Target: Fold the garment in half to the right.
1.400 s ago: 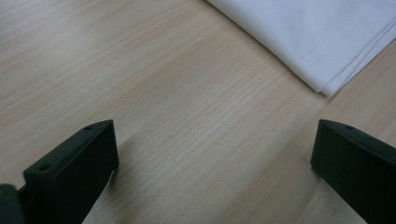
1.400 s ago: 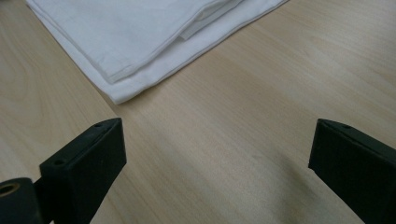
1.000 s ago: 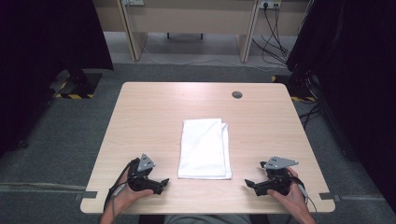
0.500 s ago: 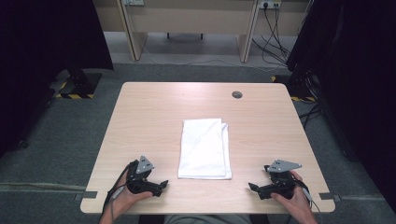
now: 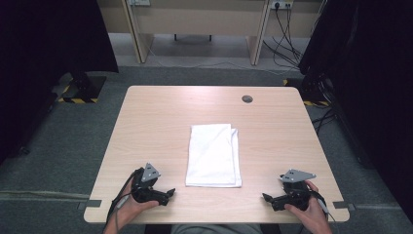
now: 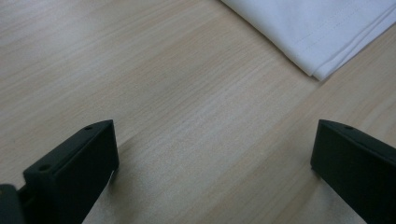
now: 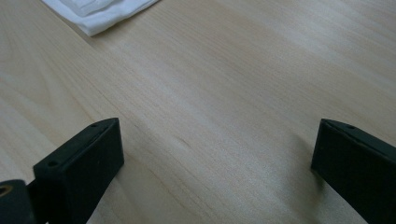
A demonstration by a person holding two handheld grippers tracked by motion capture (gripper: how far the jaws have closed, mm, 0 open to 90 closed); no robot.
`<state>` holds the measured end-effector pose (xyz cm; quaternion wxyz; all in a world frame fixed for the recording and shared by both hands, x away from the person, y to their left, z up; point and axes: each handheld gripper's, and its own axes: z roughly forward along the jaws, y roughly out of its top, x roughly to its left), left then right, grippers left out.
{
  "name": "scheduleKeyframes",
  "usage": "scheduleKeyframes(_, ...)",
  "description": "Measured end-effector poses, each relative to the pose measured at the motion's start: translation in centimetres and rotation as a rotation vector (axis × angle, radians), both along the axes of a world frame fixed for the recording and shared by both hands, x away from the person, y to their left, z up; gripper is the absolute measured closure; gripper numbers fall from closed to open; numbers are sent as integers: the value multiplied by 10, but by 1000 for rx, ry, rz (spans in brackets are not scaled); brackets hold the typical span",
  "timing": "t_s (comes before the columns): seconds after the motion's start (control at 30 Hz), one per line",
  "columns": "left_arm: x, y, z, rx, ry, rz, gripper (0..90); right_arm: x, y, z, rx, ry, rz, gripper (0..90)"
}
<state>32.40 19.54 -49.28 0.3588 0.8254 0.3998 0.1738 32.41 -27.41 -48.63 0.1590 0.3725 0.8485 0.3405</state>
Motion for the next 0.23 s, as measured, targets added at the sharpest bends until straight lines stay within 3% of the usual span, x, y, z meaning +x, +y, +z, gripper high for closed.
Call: scheduleKeyframes(0.23, 0, 0, 0, -1, -1, 1, 0, 0, 1, -1, 1, 0, 2, 7)
